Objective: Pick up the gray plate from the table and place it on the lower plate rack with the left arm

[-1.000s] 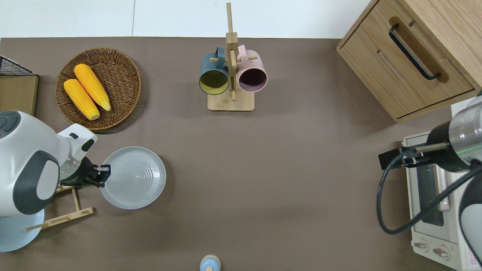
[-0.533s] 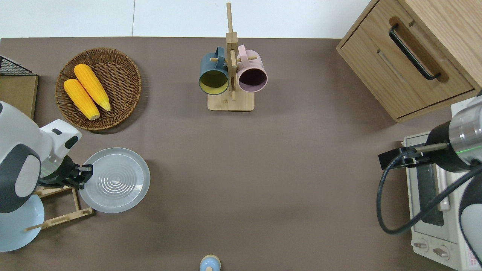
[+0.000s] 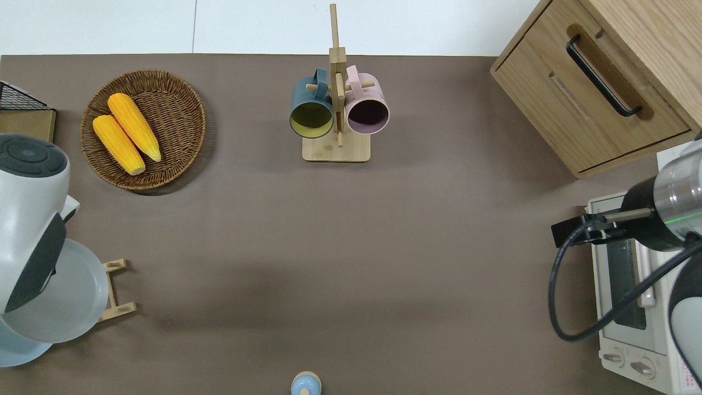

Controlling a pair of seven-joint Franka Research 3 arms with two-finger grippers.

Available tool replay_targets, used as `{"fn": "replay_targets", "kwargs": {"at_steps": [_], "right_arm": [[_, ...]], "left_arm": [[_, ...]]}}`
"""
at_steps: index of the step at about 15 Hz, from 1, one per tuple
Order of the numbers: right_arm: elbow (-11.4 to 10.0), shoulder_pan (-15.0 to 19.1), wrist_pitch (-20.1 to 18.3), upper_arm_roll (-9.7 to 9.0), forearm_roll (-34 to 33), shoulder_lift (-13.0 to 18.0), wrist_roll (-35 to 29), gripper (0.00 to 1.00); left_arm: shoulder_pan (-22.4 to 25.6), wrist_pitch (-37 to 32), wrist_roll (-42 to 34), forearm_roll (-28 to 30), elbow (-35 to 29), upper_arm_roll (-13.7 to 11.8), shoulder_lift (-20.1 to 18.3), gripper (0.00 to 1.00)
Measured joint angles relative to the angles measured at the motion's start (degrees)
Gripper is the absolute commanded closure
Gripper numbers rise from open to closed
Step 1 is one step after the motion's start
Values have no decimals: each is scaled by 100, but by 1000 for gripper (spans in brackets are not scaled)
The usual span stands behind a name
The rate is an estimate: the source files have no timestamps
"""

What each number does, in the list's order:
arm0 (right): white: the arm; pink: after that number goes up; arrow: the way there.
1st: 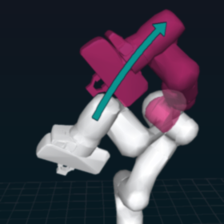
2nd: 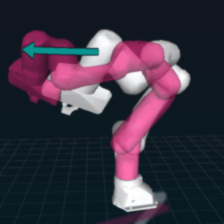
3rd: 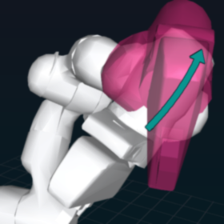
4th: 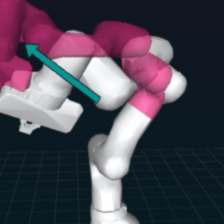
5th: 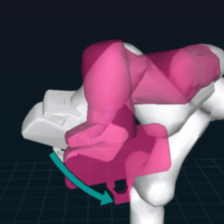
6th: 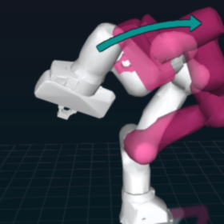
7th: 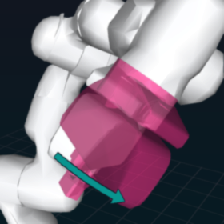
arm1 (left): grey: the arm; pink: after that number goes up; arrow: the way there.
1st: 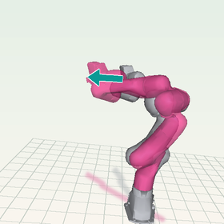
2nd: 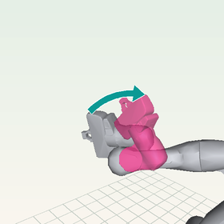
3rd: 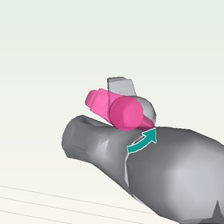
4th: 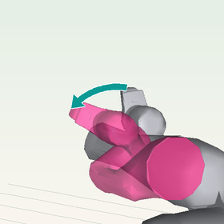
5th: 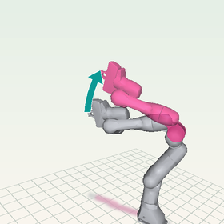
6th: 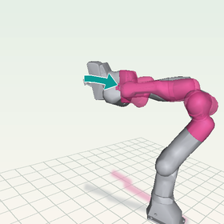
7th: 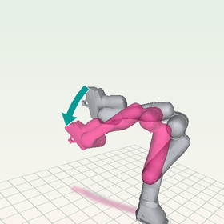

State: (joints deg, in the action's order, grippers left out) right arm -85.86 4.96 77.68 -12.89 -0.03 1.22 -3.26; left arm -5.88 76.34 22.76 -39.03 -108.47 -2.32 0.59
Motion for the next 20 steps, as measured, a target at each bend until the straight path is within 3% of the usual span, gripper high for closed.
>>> {"fn": "replay_targets", "kwargs": {"at_steps": [4, 12, 13, 14, 15, 16, 20], "right_arm": [[0, 0, 0, 0, 0, 0, 0, 13], [0, 0, 0, 0, 0, 0, 0, 11], [0, 0, 0, 0, 0, 0, 0, 11], [0, 0, 0, 0, 0, 0, 0, 11], [0, 0, 0, 0, 0, 0, 0, 11], [0, 0, 0, 0, 0, 0, 0, 11], [0, 0, 0, 0, 0, 0, 0, 11]], "left_arm": [[-72, -686, 838, -143, -107, 112, 146, 1000], [-263, -711, 1770, -332, -206, 149, 849, 1000], [-296, -711, 1853, -346, -206, 155, 912, 936], [-302, -711, 1911, -352, -206, 157, 937, 445], [-302, -708, 1932, -353, -206, 157, 940, 258], [-303, -683, 1937, -353, -206, 158, 941, 9], [-373, -567, 1937, -237, -195, 221, 948, 9]]}}
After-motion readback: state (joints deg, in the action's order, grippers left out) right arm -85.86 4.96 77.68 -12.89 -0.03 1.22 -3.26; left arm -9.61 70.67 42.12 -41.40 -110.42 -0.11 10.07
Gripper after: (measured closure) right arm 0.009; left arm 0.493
